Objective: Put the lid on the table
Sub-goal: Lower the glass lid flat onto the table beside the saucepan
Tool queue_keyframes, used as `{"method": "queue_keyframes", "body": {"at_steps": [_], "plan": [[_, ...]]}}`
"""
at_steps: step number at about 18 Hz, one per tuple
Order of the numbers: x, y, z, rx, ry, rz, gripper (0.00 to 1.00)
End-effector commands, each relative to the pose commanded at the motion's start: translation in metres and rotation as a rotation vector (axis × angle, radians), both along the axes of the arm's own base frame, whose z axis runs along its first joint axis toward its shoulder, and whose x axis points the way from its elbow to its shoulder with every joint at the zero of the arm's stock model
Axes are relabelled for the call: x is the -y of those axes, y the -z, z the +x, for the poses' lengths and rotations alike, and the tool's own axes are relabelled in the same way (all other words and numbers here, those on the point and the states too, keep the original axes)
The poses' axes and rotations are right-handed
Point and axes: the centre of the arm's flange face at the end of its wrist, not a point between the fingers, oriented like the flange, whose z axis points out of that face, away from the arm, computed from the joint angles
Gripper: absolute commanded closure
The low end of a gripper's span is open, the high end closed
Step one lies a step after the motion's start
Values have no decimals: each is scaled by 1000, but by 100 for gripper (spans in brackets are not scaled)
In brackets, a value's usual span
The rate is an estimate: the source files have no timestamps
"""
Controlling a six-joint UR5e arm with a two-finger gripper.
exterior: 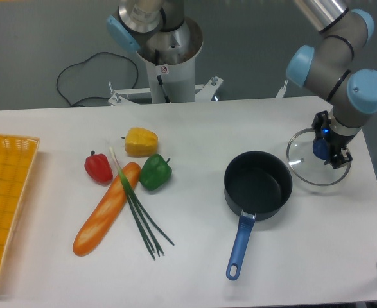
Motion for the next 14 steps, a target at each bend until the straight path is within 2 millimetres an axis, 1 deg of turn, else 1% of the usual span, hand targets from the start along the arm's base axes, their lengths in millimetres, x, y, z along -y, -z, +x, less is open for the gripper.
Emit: {"method": "queue_keyframes", "body": {"at_steps": [3, 5, 8, 11, 14], "plan": [[0, 2, 1, 5, 1, -1, 39], [0, 7, 2, 14, 2, -3, 39], [1, 8, 1, 15, 3, -3, 39], [2, 18, 5, 35, 3, -9, 39], [4, 18, 4, 36, 5, -10, 39]]}}
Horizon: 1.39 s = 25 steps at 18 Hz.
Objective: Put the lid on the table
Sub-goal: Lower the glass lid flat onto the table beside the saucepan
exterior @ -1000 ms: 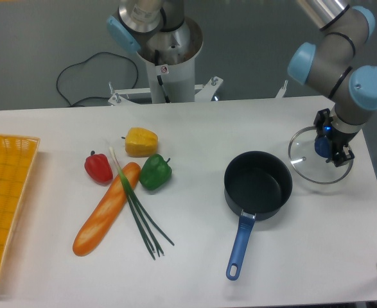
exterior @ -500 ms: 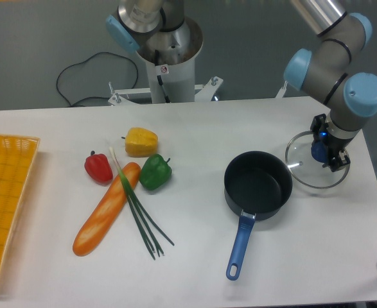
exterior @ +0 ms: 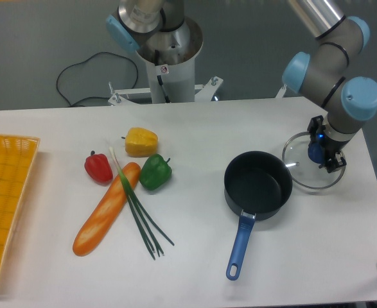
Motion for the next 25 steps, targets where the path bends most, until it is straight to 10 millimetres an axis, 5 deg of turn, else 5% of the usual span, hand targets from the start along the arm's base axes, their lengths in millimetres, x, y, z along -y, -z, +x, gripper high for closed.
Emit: {"method": "queue_keyframes", "body": {"at_steps": [25], "plan": [[1, 10, 5, 22, -5, -5, 39]]}}
